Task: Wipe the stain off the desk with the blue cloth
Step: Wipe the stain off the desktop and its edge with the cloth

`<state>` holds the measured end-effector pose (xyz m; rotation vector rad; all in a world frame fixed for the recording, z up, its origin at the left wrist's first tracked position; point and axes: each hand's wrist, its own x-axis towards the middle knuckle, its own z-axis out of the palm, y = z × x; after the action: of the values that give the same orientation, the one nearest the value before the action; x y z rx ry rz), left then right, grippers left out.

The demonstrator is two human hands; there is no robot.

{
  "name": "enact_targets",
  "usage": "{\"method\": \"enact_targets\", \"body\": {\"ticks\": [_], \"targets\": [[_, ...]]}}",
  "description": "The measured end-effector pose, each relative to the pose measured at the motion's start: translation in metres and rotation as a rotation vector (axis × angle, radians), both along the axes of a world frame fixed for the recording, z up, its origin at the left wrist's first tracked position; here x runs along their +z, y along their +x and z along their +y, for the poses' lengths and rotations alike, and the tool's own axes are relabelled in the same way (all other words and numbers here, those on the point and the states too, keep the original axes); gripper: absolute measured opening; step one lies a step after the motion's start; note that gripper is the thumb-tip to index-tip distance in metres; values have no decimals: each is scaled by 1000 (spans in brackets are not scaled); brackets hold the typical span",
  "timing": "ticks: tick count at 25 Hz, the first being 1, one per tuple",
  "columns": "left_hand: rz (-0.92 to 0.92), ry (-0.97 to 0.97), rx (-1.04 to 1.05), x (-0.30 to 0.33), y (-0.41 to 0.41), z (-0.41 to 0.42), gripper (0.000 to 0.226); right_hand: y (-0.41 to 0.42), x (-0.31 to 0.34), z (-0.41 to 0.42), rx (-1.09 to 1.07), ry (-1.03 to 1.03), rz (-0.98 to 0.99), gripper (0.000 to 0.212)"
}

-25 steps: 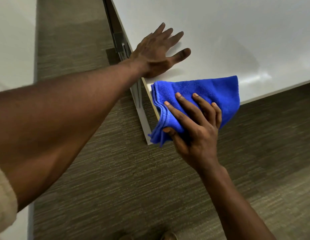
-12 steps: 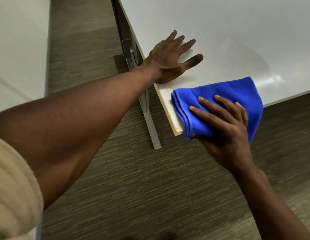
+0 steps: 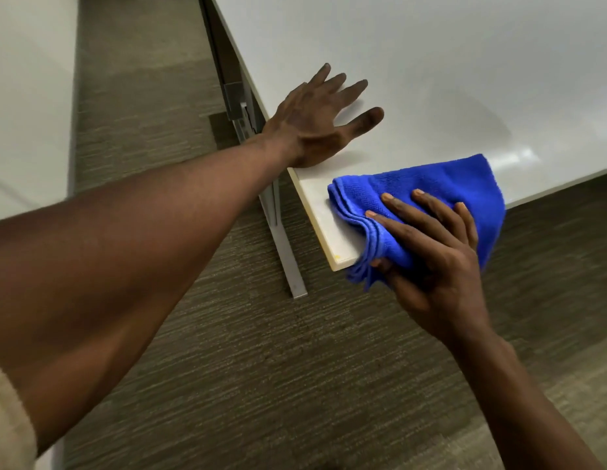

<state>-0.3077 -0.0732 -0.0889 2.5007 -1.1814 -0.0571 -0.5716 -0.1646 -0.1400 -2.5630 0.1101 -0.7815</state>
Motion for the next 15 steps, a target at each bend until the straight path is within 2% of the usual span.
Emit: {"method": "enact_targets", "body": {"ticks": [5, 9, 12, 15], "targets": [[8, 10, 2, 0, 2, 2, 88, 14, -3, 45, -133, -40, -30, 72], [16, -4, -2, 1, 2, 1, 87, 12, -10, 43, -48, -67, -71, 56], [11, 8, 2, 0, 1, 3, 84, 7, -5, 15, 65, -60, -16, 55], [25, -3, -5, 1, 1, 3, 84, 10, 2, 8, -14, 25, -8, 61]]}}
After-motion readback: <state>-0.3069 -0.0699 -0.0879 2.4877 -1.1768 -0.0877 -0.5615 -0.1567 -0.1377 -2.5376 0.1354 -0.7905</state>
